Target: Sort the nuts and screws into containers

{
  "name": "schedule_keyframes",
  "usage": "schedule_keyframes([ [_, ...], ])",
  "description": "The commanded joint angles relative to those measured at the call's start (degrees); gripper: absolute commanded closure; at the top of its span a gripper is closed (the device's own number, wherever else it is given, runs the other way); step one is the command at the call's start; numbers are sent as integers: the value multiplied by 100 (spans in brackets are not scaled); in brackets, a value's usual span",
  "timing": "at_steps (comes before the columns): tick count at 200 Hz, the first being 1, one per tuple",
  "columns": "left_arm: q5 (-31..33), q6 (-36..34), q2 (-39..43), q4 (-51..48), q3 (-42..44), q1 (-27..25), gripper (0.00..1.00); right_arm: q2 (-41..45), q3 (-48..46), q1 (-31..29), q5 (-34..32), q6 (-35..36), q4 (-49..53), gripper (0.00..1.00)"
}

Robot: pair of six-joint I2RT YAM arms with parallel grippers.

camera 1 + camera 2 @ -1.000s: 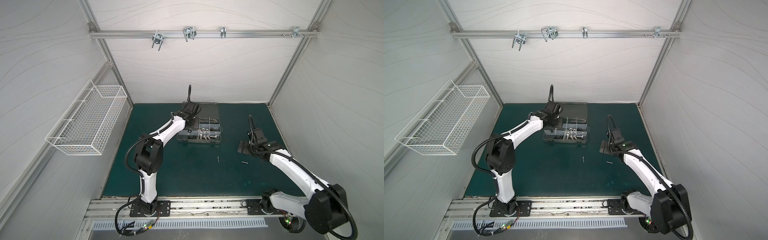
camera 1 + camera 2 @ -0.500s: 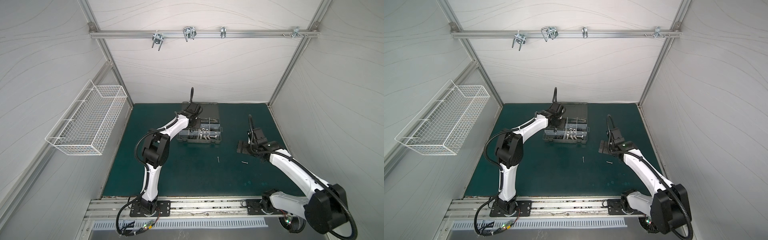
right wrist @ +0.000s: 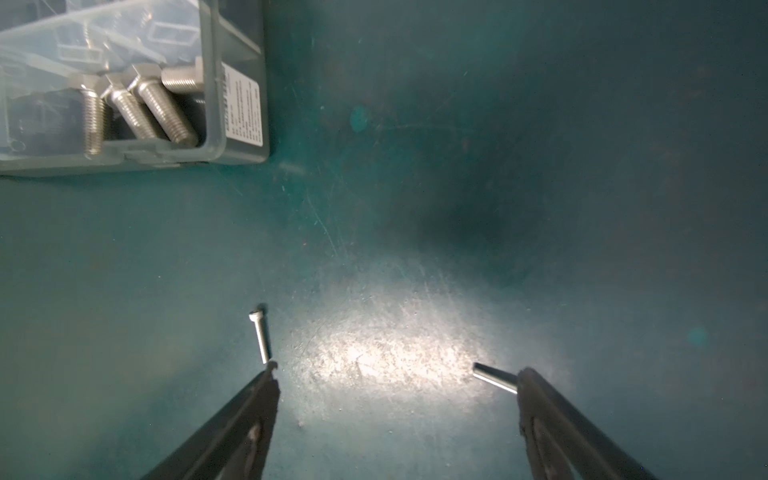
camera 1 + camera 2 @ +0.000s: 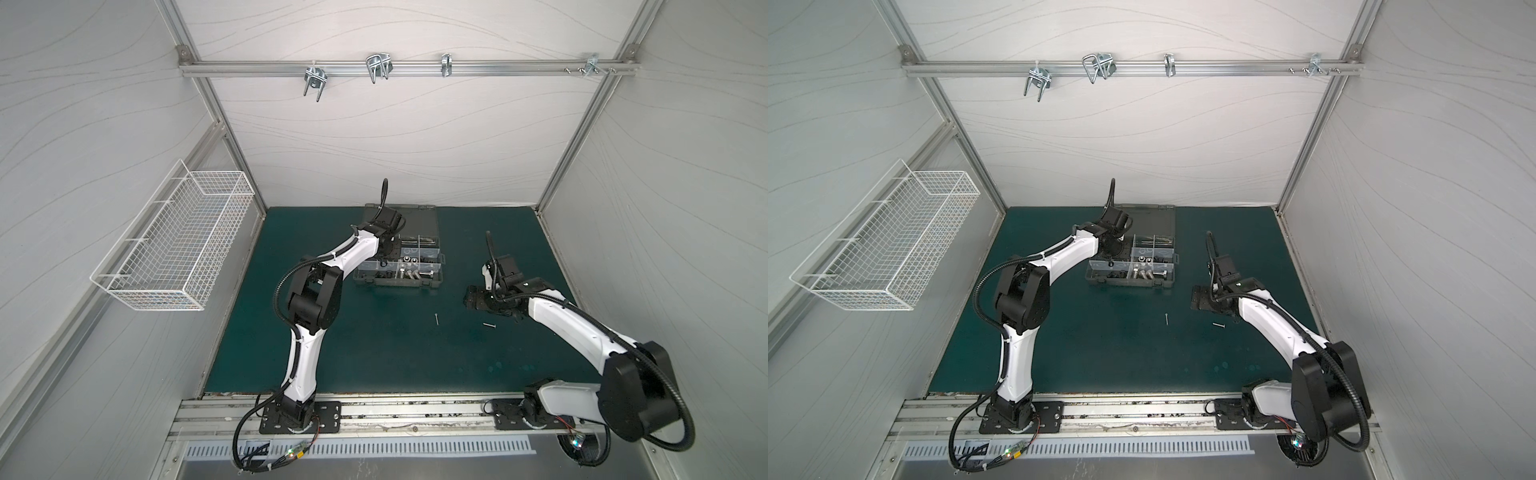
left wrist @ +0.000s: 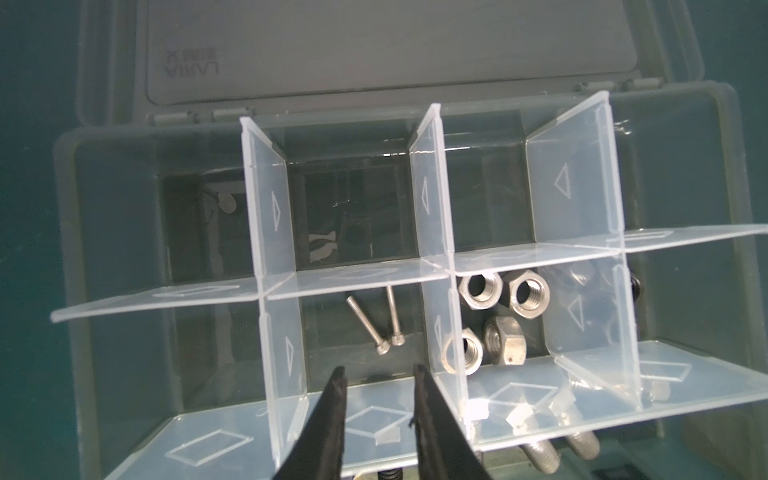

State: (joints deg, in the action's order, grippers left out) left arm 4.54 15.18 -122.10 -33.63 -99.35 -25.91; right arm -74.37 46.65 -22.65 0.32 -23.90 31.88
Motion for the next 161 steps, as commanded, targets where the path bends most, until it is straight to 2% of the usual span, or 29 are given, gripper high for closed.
schedule_keyframes([
  [1,109,45,199,-6,-115,25,63,-162,130,-178,150,105,23,12],
  [38,59,150,866,105,329,31,53,-295,184,-347,19,100,55,14],
  [88,-110,583,2025,449,1442,-100,45,-384,239,-354,-110,75,139,12],
  [99,-90,642,2216,462,1640,-198,37,-371,239,-345,-177,52,160,9],
  [120,148,684,2519,474,1995,-450,14,-354,229,-337,-344,-16,194,1],
  [137,391,688,2686,461,2165,-687,2,-360,222,-298,-434,-86,224,1],
  [161,425,753,2796,487,2320,-944,1,-295,213,-182,-491,-159,241,1],
])
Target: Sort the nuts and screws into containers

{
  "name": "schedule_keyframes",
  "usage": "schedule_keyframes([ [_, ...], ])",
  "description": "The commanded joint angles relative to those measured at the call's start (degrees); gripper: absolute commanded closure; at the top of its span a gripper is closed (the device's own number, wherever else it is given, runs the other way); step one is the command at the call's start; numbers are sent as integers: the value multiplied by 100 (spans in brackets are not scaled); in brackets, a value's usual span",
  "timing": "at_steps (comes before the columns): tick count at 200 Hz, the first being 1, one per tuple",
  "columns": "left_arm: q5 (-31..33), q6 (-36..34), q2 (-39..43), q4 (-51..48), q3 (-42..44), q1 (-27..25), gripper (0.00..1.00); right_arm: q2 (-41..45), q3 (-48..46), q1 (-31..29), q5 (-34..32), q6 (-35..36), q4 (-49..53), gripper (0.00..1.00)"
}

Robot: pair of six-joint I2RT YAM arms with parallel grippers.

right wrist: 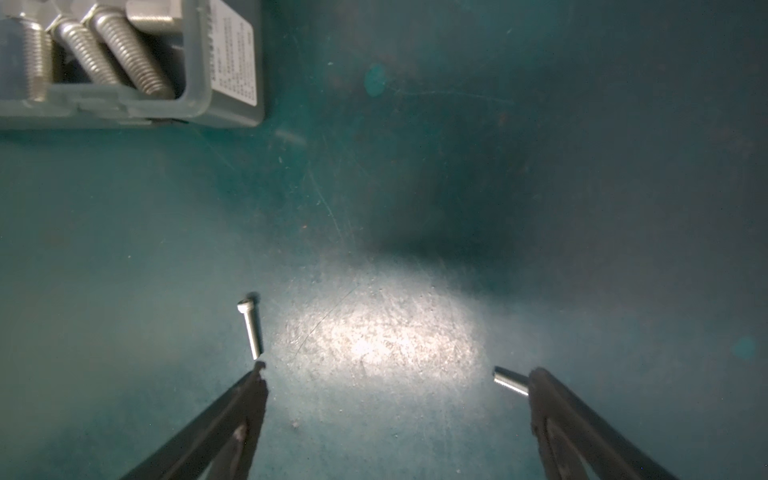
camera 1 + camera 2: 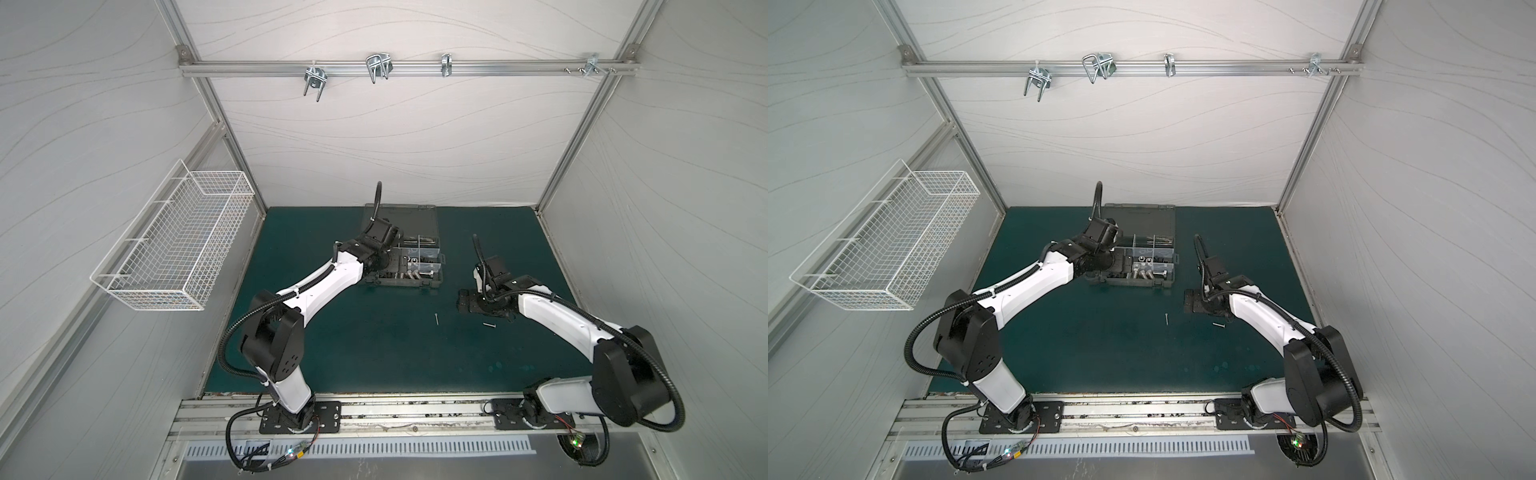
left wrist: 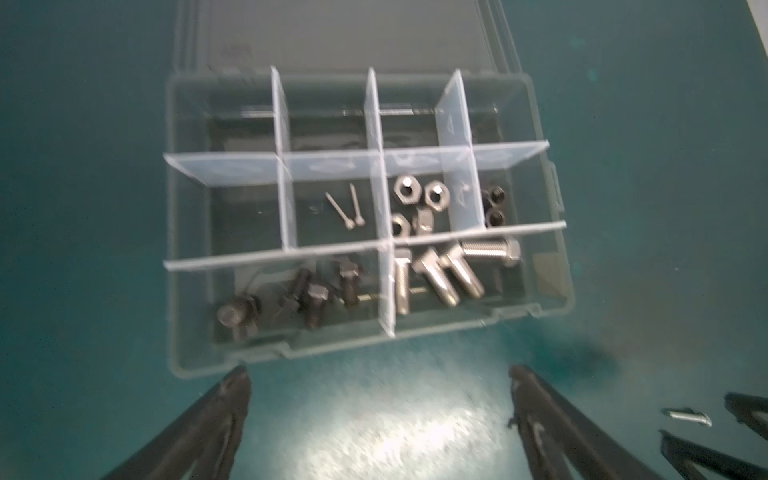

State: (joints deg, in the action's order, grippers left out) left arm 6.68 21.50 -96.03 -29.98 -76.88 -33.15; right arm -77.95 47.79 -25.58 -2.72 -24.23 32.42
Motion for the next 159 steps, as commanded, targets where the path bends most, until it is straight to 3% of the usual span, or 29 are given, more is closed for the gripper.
schedule_keyframes([
  [1,216,124,189,127,80,-228,1,67,99,117,-195,-126,190,1],
  [86,522,209,-520,269,114,-1505,1,602,-84,605,-624,-264,374,1],
  [144,274,121,-1209,106,-140,-2028,5,1079,-326,906,-949,-319,392,1],
  [159,258,109,-1338,3,-177,-2097,9,1145,-358,1015,-941,-302,396,1],
])
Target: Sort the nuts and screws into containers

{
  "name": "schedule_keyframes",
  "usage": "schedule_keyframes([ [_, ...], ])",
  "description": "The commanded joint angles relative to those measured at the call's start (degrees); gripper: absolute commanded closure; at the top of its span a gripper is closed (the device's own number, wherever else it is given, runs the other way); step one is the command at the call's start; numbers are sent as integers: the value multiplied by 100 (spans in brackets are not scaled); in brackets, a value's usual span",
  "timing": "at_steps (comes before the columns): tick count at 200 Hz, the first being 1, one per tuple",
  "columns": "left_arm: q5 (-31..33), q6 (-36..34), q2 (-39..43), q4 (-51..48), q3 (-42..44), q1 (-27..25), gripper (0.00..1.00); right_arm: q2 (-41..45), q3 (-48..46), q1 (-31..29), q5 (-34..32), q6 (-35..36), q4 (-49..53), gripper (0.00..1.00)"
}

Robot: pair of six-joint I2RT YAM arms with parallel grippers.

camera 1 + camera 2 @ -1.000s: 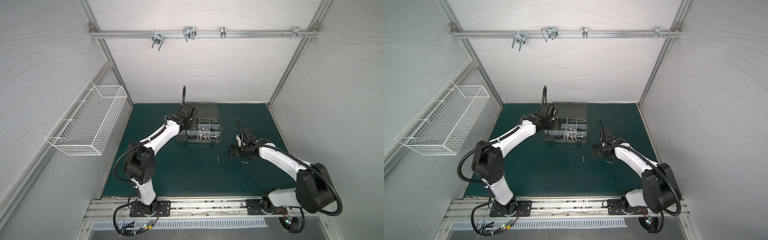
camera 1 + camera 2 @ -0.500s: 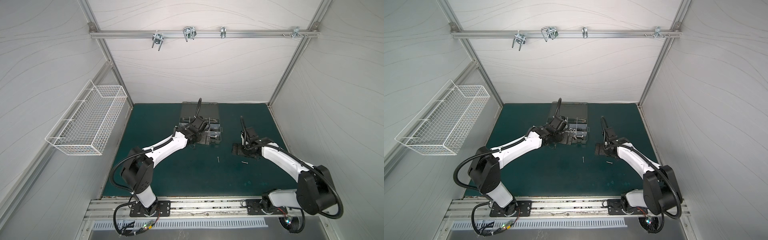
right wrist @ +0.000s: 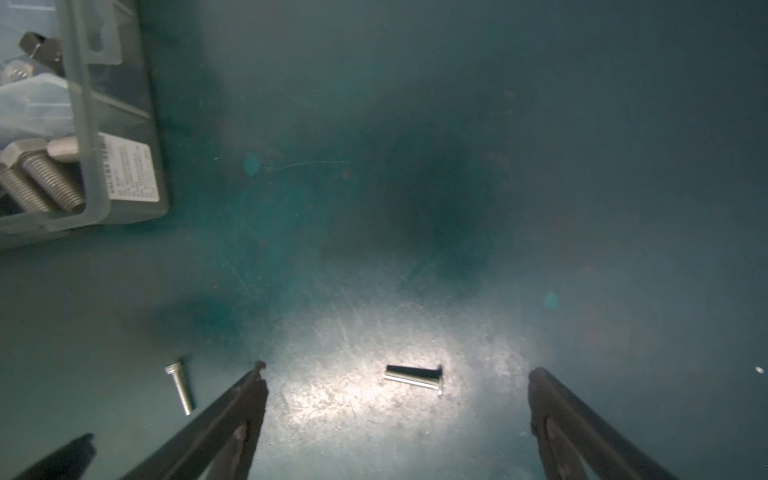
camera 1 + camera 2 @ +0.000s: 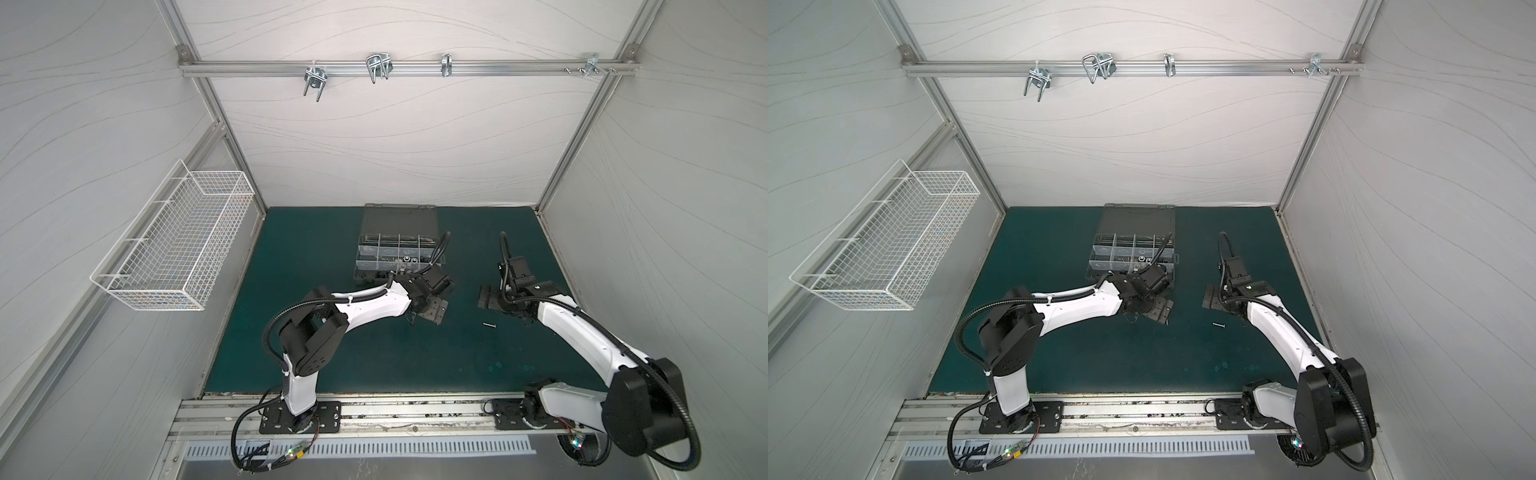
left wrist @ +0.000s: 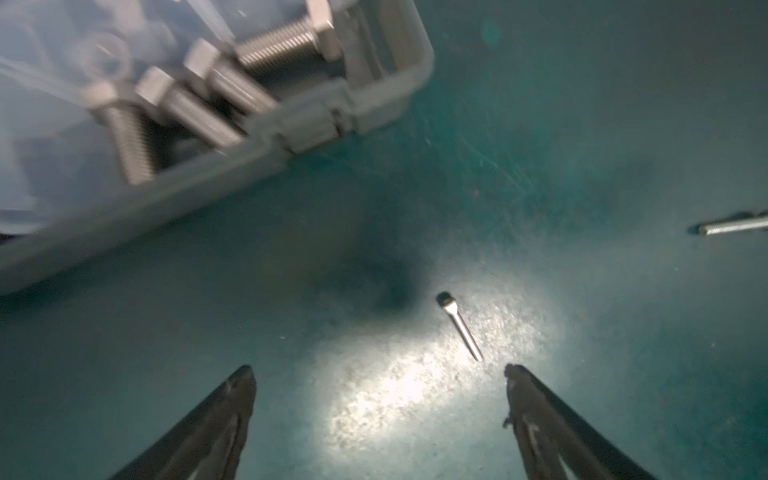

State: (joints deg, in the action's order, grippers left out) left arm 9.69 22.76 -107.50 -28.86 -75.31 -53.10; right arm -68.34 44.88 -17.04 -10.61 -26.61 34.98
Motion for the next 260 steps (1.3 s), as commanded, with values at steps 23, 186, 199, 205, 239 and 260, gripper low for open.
schedule_keyframes([
  [23,-229,-13,-358,-120,-424,-126,20,224,-113,259,-89,-53,120,1],
  [186,-578,-316,-1387,-877,-1269,-240,70,767,-190,311,15,-116,38,1],
  [199,-591,-329,-1388,-893,-1268,-246,71,777,-188,306,29,-117,44,1],
  [205,-591,-332,-1399,-906,-1274,-245,71,774,-189,308,25,-117,44,1],
  [239,-647,-343,-1407,-983,-1216,-254,76,788,-172,315,26,-117,42,1],
  [260,-734,-343,-1384,-1026,-1124,-258,80,787,-155,315,32,-108,54,1],
])
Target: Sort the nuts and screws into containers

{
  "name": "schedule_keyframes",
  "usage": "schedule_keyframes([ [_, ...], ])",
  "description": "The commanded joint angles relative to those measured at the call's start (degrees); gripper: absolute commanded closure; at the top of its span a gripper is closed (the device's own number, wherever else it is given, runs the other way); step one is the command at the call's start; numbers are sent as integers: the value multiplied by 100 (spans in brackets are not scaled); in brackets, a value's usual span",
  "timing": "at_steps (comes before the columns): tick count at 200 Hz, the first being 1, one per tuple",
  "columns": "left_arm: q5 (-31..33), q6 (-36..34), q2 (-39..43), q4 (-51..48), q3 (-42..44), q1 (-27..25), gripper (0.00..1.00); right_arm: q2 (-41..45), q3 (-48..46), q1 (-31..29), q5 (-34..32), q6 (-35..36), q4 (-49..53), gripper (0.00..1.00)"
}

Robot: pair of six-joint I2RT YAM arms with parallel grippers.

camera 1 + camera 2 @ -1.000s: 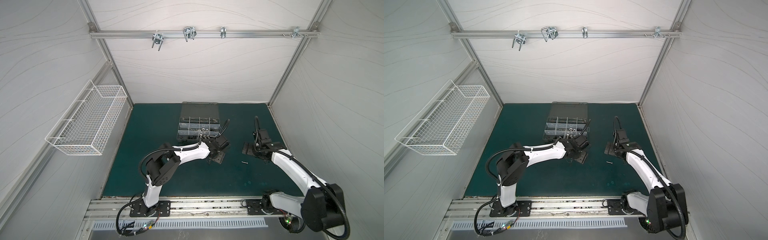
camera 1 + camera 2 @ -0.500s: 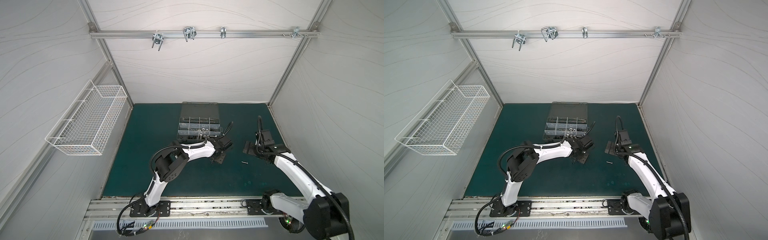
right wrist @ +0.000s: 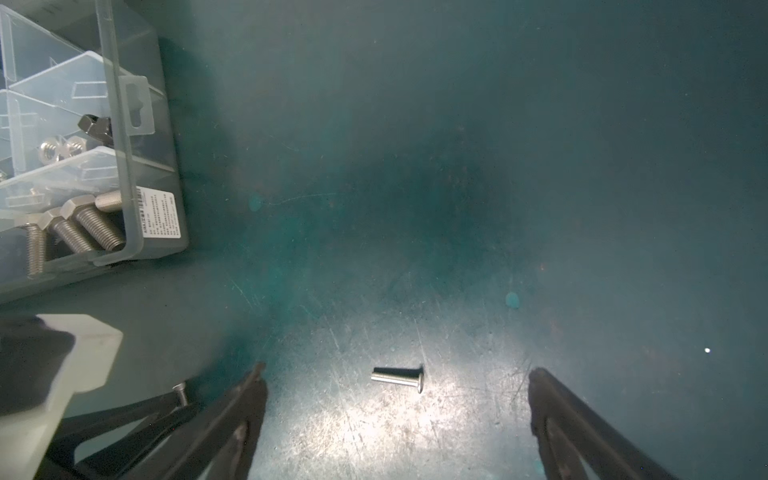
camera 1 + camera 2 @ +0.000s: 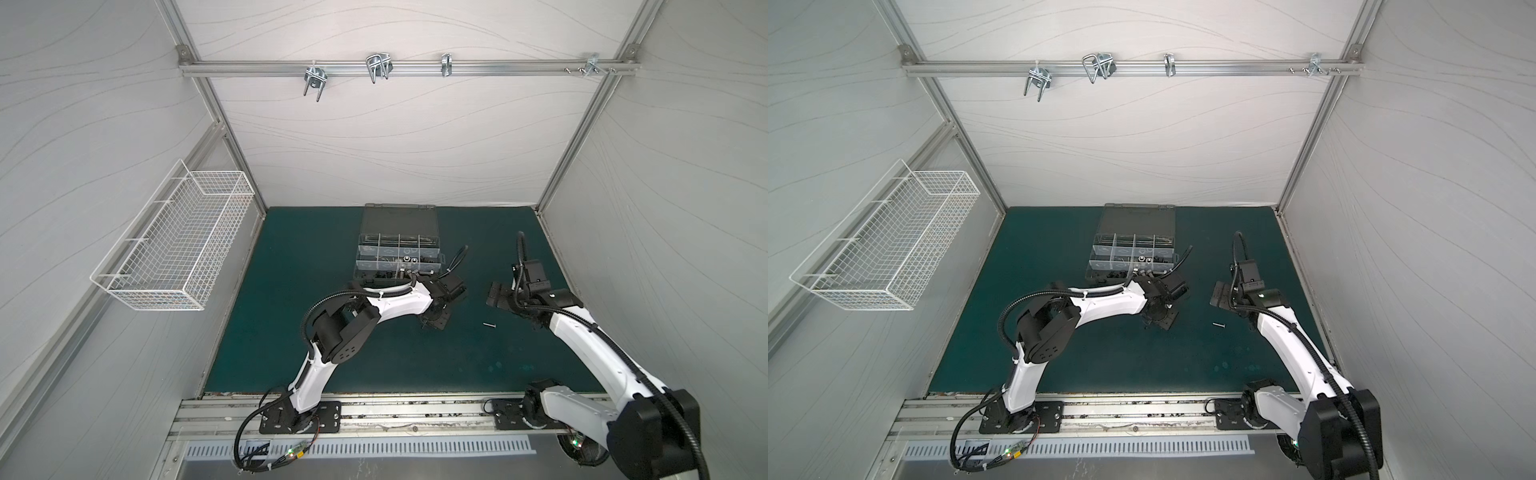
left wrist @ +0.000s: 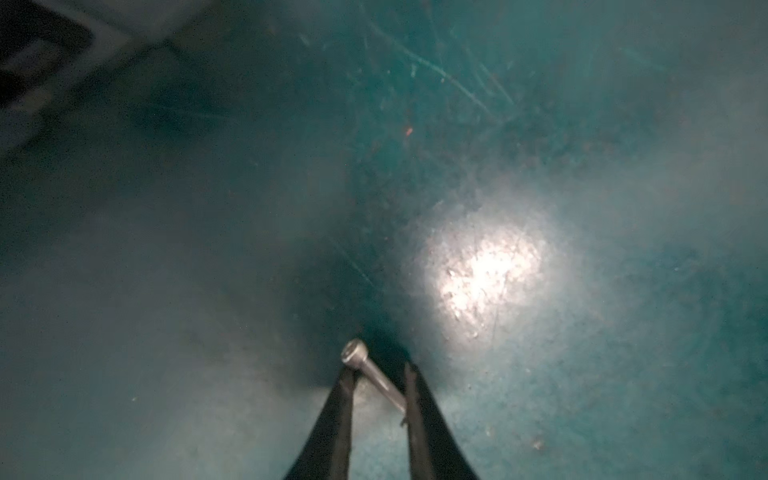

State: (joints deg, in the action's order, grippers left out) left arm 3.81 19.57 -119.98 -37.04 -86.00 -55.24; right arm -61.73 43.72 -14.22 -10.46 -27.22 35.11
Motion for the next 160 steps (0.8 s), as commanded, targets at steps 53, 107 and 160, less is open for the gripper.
schedule_keyframes([
  [53,-127,-21,-99,-256,141,-45,91,109,-57,49,29,-63,40,1],
  [107,-214,-46,-250,-268,96,-42,100,162,-63,42,5,-44,64,1],
  [160,6,-93,-93,-259,115,-5,100,157,-88,52,15,-55,49,1],
])
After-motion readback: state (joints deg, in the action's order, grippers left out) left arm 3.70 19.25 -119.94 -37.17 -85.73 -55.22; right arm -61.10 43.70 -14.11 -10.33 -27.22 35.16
